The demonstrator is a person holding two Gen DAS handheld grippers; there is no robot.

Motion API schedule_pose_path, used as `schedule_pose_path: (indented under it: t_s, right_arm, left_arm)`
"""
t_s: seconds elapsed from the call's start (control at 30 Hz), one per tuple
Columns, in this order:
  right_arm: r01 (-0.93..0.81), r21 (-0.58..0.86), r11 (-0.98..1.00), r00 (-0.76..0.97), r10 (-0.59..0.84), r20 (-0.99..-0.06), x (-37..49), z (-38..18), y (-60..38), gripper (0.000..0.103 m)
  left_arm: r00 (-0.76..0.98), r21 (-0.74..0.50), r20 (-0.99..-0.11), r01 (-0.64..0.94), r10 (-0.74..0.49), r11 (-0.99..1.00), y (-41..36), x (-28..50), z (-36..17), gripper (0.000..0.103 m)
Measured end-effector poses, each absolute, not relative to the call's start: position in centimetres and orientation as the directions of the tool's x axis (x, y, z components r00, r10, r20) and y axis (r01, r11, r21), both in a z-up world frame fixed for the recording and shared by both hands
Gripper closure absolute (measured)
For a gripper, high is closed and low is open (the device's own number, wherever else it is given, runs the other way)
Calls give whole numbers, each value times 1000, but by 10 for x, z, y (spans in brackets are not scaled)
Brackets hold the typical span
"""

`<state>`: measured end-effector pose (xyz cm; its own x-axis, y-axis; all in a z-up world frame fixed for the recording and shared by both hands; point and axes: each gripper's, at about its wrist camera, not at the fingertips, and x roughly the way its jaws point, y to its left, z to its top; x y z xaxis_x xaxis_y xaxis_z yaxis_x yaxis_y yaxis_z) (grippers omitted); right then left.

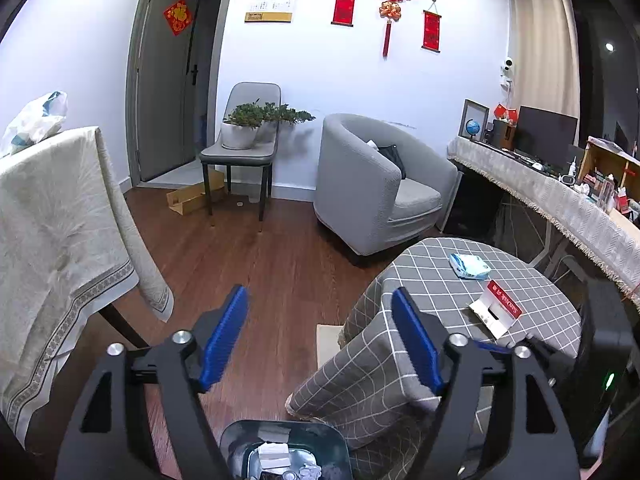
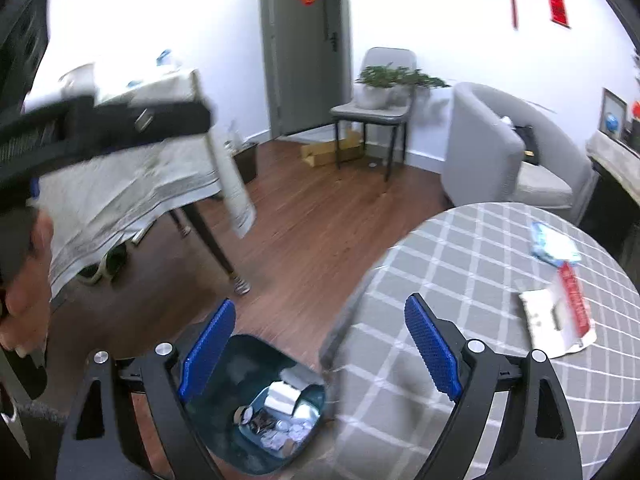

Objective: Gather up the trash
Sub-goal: 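Move both grippers back from the bin toward the table, then grasp the torn white card backing with the right while the left grasps the wipes pack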

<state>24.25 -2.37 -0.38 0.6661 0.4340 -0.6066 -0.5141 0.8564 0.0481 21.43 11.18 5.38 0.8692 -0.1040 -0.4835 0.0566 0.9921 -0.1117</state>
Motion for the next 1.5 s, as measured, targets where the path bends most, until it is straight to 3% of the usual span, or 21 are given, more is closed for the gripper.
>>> schedule_pose_path:
  t_s: [0.1, 0.37, 0.93, 1.07, 1.2, 1.37, 1.5]
  right_arm:
    - [-481, 37, 876, 694, 407, -595, 254, 3, -45, 15]
    - [-392, 60, 918, 738, 353, -575, 283, 13, -104, 15]
    - [-291, 36, 956, 714, 242, -658, 329, -10, -174, 16]
    - [-296, 45, 954, 678, 242, -694, 339, -21, -183, 36]
    - [-319, 52, 946, 642, 256, -722, 344, -30, -184, 50]
    - [-357, 62, 932, 596, 278, -754, 347, -41, -182, 83]
    - [-370, 46, 928, 592, 274, -758, 348, -42, -182, 97]
  left_arm:
    - [874, -95, -476, 52, -91, 994, 104, 220, 54, 16]
    - [864, -139, -484, 79, -137, 987, 89, 243, 49, 11]
    - [837, -151, -511, 136, -195, 979, 34, 293, 33, 10]
    - [823, -158, -527, 148, -210, 976, 23, 304, 25, 10]
    - [814, -154, -535, 169, -226, 974, 10, 312, 21, 10]
    - [803, -152, -544, 193, -245, 969, -5, 318, 16, 10]
    - [792, -147, -554, 210, -256, 967, -16, 324, 10, 10]
